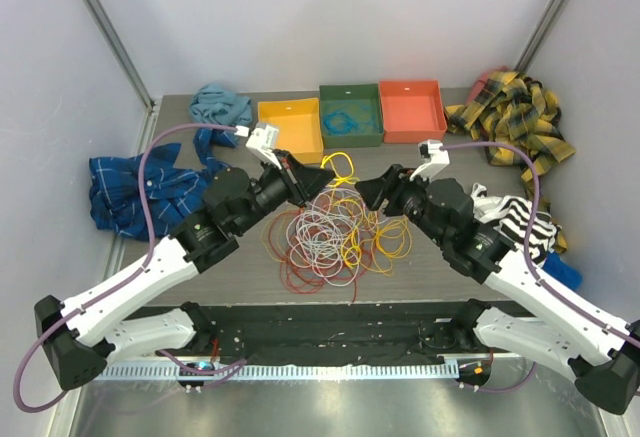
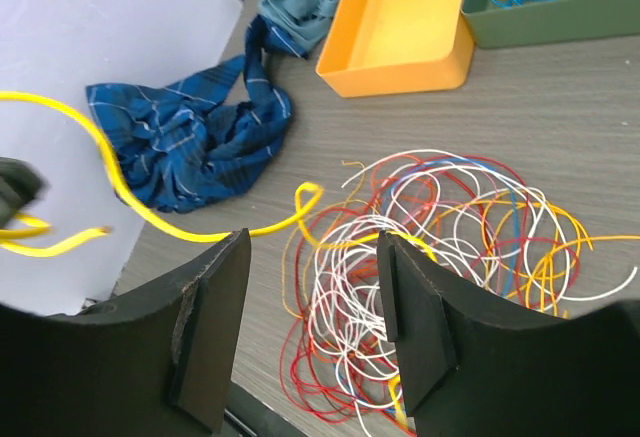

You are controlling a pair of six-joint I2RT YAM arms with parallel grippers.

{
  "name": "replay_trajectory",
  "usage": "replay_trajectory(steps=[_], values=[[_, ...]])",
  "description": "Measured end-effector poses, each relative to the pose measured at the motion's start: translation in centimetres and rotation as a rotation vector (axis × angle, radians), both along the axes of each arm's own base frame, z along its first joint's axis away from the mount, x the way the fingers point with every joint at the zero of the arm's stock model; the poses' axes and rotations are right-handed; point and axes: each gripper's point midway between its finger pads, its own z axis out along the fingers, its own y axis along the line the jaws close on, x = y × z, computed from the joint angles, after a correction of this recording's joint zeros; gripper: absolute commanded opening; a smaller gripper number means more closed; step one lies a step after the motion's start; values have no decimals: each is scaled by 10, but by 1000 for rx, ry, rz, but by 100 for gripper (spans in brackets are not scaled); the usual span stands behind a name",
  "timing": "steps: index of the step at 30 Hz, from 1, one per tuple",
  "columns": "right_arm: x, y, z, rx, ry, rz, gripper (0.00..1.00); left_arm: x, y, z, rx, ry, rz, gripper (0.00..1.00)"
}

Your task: Untangle the cables

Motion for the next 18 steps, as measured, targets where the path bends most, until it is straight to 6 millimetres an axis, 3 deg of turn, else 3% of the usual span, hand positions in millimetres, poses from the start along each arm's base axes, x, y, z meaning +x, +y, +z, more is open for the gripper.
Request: replay_trajectory(steps=[8, 13, 18], values=[[-3, 3, 14, 25, -48, 28, 63, 3, -2, -9, 48, 17, 2, 0], [-6, 7, 7, 19, -57, 62, 63, 8, -5, 21, 32, -22, 12, 0], [-11, 6, -29, -24, -25, 83, 64, 14, -10, 59, -6, -68, 17, 0]])
